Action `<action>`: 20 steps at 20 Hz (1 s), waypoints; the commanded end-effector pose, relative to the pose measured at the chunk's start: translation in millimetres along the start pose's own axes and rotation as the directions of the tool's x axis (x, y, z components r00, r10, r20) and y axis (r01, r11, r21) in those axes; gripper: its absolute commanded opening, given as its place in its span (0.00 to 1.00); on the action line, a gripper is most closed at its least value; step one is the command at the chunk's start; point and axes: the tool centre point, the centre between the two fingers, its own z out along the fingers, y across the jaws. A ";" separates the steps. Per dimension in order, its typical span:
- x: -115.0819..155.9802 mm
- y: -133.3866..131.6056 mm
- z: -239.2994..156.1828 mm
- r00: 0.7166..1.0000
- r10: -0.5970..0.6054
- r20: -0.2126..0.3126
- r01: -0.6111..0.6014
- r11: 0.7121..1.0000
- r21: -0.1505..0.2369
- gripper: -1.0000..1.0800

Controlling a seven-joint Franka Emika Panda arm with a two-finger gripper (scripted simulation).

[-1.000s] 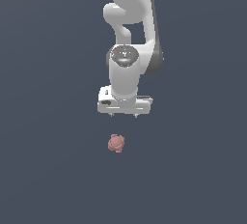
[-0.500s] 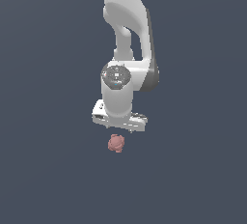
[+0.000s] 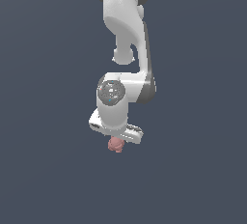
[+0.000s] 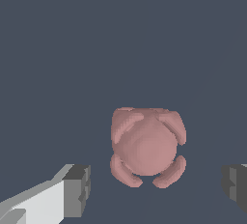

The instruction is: Pick up the object and move it to a goal position.

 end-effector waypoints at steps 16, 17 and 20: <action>4.4 0.8 43.6 1.000 0.022 -0.001 -0.022 1.000 0.000 0.96; 4.4 1.0 48.0 1.000 0.022 -0.001 -0.022 1.000 0.000 0.96; 4.7 0.9 55.7 1.000 0.023 -0.001 -0.023 1.000 0.000 0.96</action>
